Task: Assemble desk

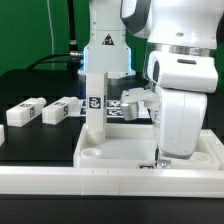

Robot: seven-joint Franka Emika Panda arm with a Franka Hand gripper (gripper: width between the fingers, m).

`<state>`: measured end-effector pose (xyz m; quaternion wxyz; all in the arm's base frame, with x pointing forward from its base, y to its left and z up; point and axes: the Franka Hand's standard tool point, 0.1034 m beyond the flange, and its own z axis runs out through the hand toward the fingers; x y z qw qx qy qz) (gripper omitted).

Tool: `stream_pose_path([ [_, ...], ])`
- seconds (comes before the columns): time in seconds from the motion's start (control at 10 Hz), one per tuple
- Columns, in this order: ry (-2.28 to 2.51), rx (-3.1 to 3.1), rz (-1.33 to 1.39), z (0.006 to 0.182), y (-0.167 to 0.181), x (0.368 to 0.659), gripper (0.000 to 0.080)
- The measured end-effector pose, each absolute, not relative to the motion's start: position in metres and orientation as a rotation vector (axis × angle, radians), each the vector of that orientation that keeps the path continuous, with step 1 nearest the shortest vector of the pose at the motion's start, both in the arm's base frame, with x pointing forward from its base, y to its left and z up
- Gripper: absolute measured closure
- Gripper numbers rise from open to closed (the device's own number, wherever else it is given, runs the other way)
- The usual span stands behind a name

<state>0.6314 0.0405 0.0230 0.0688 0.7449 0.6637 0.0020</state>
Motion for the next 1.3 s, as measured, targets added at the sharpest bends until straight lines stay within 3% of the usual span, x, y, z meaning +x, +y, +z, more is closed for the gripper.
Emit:
stream_pose_path([
  [0.1,2.006,2.256,-0.036,0.025,0.037,0.626,0.0442],
  [0.2,2.013,2.27,-0.082,0.029,0.033,0.621,0.0442],
  [0.3,2.013,2.27,-0.09,0.04,0.027,0.622,0.024],
  [0.4,2.004,2.273,-0.094,0.055,0.016,0.623,0.0168],
  [0.7,1.958,2.293,-0.104,0.082,-0.023,0.62,0.0153],
  [1.3,1.857,2.377,-0.099,0.079,-0.03,0.619,0.0151],
])
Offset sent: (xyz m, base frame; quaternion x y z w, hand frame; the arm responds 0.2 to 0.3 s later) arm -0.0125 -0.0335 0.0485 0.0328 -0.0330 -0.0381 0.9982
